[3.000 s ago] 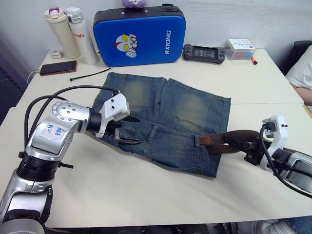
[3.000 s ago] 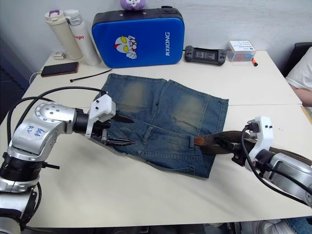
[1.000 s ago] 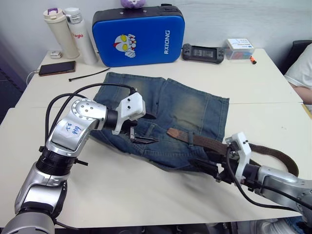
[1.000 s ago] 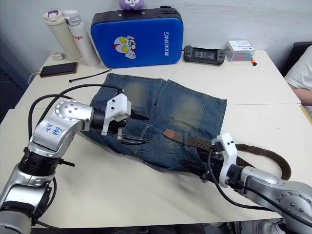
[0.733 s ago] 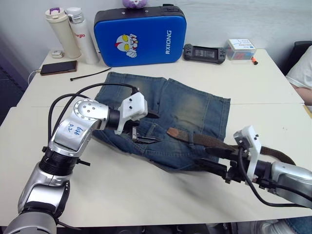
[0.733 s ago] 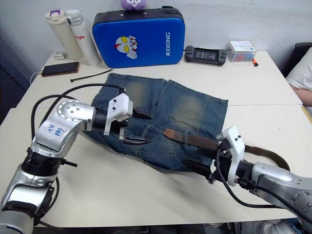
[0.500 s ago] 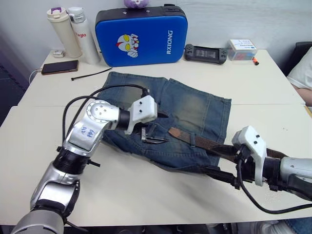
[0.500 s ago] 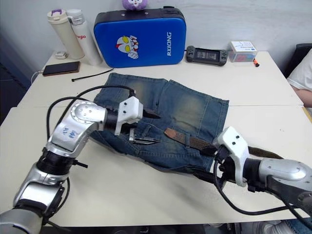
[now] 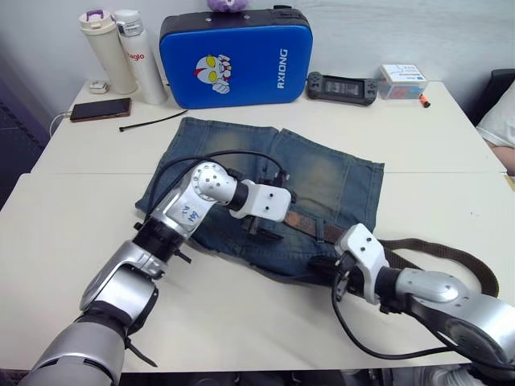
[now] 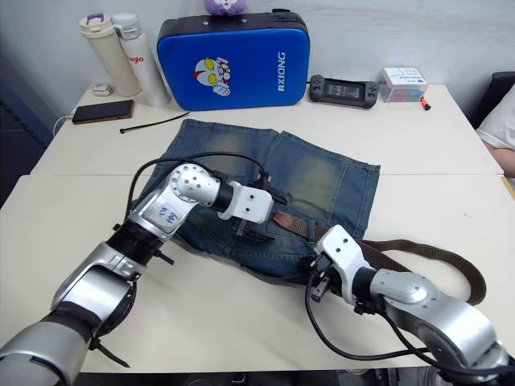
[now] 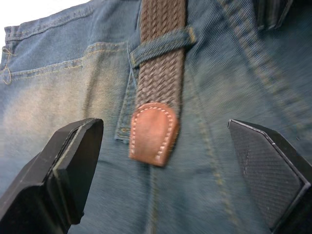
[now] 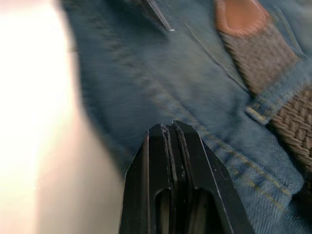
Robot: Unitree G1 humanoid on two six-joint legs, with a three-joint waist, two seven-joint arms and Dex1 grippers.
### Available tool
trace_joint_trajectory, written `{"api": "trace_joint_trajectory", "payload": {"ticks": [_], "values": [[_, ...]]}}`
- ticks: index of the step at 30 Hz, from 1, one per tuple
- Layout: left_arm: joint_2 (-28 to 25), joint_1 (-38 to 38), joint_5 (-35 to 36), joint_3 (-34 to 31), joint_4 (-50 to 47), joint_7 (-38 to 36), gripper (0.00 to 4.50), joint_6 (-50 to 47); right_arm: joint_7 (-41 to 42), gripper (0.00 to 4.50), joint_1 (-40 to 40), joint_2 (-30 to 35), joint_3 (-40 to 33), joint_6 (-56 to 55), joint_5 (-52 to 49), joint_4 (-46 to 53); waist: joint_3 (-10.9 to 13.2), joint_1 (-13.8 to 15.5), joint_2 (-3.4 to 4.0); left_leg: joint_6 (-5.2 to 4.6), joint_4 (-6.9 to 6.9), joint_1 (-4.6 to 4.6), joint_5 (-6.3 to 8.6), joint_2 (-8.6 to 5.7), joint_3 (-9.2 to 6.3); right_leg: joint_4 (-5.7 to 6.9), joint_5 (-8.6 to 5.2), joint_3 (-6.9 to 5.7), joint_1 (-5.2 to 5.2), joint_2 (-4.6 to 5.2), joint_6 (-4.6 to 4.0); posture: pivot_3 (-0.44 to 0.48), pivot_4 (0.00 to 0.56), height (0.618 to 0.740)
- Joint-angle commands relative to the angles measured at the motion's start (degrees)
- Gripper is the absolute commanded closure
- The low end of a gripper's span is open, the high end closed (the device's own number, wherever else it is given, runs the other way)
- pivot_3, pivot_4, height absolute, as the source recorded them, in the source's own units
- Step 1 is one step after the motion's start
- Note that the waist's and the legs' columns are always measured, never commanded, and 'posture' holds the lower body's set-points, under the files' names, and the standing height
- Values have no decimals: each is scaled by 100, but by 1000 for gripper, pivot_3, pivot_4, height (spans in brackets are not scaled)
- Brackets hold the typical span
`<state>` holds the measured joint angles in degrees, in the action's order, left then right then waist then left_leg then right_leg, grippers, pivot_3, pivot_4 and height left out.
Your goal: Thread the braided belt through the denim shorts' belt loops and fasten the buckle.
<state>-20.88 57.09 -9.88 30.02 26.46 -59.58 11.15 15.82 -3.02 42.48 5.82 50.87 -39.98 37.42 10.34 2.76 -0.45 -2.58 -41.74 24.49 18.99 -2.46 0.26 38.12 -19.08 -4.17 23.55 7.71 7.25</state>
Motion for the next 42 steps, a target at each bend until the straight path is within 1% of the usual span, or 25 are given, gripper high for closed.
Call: {"api": "trace_joint_trajectory", "payload": {"ticks": [1,3,6,7,9,14,18,22,25,27,30,32,37,38,39,41,42], "values": [[268,373,-322,-32,714,438,0,542,-473,4437,48,-467,-214,466,-56,-90,-1,9,0,0,-9,5,0,2,-3,1,0,-7,2,-1,0,0,150,664],[365,453,-388,-57,1003,483,0,725,-549,4437,66,-596,-262,637,6,-67,-1,9,0,0,-12,5,0,1,-1,13,0,-15,3,0,0,0,150,664],[373,553,-808,183,1509,601,0,1281,-624,4437,46,-744,-409,777,-3,-13,-1,7,1,-1,-15,3,1,1,1,23,0,-16,6,-1,0,0,150,664],[437,607,-928,229,1714,703,260,1373,-626,4489,25,-758,-423,836,4,-1,-1,6,1,-1,-15,3,1,1,1,23,0,-17,6,-1,0,0,150,664],[553,691,-1058,247,2003,848,816,1479,-616,4500,2,-781,-427,924,27,21,-3,21,0,-3,-19,3,2,-2,1,28,0,-18,5,-4,0,0,150,664],[690,797,-1091,148,2353,905,2988,1707,-649,4500,-48,-892,-406,1089,95,62,-4,18,-2,-12,-33,2,7,-10,1,50,0,-18,7,-1,0,0,150,664],[663,799,-856,-86,2254,742,4483,1699,-603,4500,-64,-887,-377,1158,159,19,-5,11,-2,-12,-35,3,7,-9,0,53,0,-16,10,5,0,0,150,664],[480,837,-743,-268,1960,543,4483,1645,-544,4500,-116,-838,-284,1233,235,-108,-5,-8,-2,-13,-34,3,7,-9,3,55,0,-16,13,5,0,0,150,664],[126,726,-622,-362,1286,131,4483,1417,-489,4500,-203,-809,-150,1317,338,-248,-5,-38,-2,-13,-34,6,7,-7,4,56,0,-15,16,5,0,0,150,664],[-224,605,-660,-328,679,-213,4483,1195,-434,4500,-260,-776,-76,1338,401,-347,-5,-74,-2,-12,-33,6,8,-6,2,56,0,-15,17,6,0,0,150,664],[-639,393,-547,-425,-368,-695,4483,459,-291,4500,-353,-700,85,1297,537,-518,-6,-140,0,-11,-30,5,8,-2,0,57,0,-14,17,6,-1,0,150,664],[-889,252,-591,-458,-914,-892,4483,17,-189,4500,-428,-687,157,1249,608,-632,-6,-147,0,-10,-30,5,8,-1,-1,57,-1,-12,17,4,-1,0,150,664],[-1402,-135,-602,-535,-1918,-1224,4483,-981,7,4500,-597,-685,241,1203,735,-805,-8,-199,3,-8,-28,3,8,7,0,55,-2,-4,17,-3,-4,0,150,664],[-1468,-186,-605,-561,-2061,-1223,4483,-1126,36,4500,-613,-685,244,1200,749,-827,-8,-215,3,-7,-28,2,9,9,0,56,-3,-5,17,-5,-6,0,150,664],[-1454,-194,-617,-631,-2186,-1075,4483,-1271,75,4500,-622,-681,266,1171,776,-870,-8,-215,3,-6,-26,2,9,10,-1,56,-4,-4,18,-6,-8,0,150,664],[-1190,-105,-609,-771,-2280,-547,4483,-1292,135,4500,-645,-676,314,1110,834,-958,-8,-204,3,-5,-26,2,9,10,-3,58,-4,-3,18,-6,-8,0,150,664],[-1052,-55,-624,-768,-2259,-310,4483,-1147,159,4500,-670,-687,329,1091,862,-998,-9,-198,2,-6,-26,2,9,9,-5,58,-5,-2,16,-5,-8,0,150,664]]}}
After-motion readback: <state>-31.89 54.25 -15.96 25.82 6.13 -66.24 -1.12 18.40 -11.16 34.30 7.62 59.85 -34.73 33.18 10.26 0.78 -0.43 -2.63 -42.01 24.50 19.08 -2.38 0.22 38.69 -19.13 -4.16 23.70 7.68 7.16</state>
